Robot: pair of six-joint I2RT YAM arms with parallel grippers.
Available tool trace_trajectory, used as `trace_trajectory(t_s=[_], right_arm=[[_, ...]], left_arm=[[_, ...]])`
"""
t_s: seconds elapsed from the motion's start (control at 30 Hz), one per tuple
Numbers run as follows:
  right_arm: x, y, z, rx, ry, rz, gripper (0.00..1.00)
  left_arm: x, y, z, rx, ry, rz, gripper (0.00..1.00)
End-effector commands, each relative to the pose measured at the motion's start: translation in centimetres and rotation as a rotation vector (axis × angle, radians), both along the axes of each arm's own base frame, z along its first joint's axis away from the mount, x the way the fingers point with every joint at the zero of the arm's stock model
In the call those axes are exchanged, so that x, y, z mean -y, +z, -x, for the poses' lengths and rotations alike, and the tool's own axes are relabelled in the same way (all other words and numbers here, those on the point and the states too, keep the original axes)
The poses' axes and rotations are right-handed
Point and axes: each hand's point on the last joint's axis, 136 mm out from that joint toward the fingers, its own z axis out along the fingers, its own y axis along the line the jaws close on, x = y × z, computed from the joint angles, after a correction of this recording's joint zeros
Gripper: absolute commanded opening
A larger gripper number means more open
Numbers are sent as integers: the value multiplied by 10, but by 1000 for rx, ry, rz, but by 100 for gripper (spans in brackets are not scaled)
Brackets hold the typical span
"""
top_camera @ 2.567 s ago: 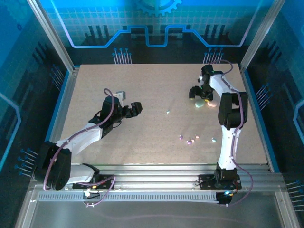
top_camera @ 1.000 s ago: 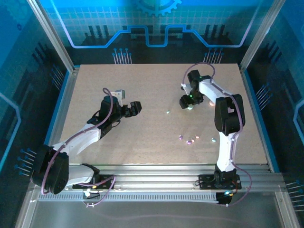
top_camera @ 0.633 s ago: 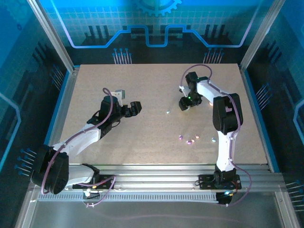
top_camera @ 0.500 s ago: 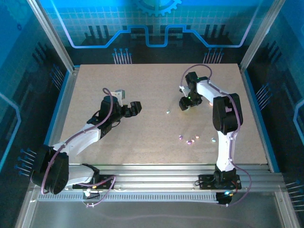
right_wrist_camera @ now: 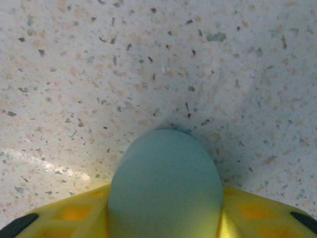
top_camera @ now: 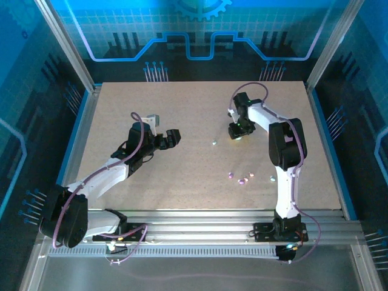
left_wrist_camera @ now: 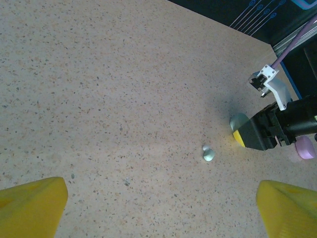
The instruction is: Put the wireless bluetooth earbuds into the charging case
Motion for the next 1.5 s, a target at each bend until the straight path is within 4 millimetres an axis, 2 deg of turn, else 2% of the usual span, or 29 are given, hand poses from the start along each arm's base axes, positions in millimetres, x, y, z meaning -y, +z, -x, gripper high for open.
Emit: trace_trajectory(t_s=[0.0,0.07,0.13,0.27,0.33,0.43,0.5,0.63,0.83,1.07,1.1,1.13,1.33,1.47], right_arm=[[-5,26,-4,97,-8,-17,41],[-12,47,-2,161,5,-58,41],[-27,77,4,236,43,-154,40],[-67,148,29,454,191,-364,38],[-80,175,43,553,259,-425,38],[-98,204,67,692,405,-480,37],[-107,215,81,781,500,-479,35],[-122,227,106,913,679,-435,33],[-134,234,124,971,797,-402,32],[-141,237,131,1007,836,-419,32],[-141,227,133,991,839,-418,32],[-141,227,134,992,841,-417,32],[-139,231,136,1013,845,-411,32],[-139,234,137,1025,845,-417,32]], left_arm=[[3,17,-4,2,26,38,99],[7,26,-5,1,19,66,97],[12,36,-5,-7,4,102,95],[33,64,-2,-26,-81,204,89],[44,76,0,-34,-121,265,87],[63,96,8,-15,-197,316,85],[75,104,13,-2,-240,325,83],[103,114,28,21,-330,312,81],[130,111,43,50,-392,282,80],[146,113,48,73,-430,301,77],[148,112,48,69,-436,300,76],[148,111,47,66,-436,298,76],[151,111,46,61,-449,298,74],[156,104,44,31,-456,298,70]])
